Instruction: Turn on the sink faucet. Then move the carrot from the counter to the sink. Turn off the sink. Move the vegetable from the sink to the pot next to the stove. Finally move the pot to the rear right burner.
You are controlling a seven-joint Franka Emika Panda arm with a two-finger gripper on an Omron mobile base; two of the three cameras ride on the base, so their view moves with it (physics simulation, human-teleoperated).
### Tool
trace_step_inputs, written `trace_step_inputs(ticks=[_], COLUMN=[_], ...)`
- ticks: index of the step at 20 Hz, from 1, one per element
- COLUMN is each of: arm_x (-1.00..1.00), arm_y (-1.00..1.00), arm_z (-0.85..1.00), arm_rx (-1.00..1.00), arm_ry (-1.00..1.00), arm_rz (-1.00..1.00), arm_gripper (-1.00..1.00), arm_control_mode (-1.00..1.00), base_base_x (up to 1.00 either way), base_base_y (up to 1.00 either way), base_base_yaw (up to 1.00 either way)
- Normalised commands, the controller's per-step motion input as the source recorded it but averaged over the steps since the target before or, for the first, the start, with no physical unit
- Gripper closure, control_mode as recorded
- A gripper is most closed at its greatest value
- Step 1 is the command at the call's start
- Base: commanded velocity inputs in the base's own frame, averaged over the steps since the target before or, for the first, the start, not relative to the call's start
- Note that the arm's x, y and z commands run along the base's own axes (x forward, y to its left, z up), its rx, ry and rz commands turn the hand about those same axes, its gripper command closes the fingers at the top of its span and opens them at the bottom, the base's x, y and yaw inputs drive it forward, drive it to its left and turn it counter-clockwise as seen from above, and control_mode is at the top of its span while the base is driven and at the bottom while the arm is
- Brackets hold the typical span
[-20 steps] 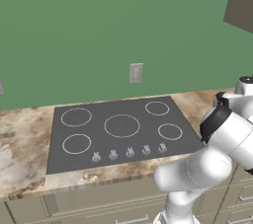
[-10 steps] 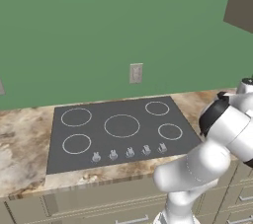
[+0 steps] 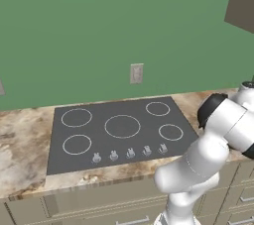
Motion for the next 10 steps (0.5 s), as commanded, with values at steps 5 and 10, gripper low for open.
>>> trace_step_inputs(ticks=[5,10], arm_x=[0.06,0.09], arm_y=[-0.18,-0.15], arm_z=[-0.19,-0.19], arm_rx=[0.03,0.03], arm_ry=[0.00,0.00], arm_rz=[0.07,0.07], arm_gripper=[1.00,1.00], arm_control_mode=[-1.00,-1.00], base_base_x=[0.00,0.00], base_base_y=[0.00,0.00], base_base_yaw=[0.00,0.00])
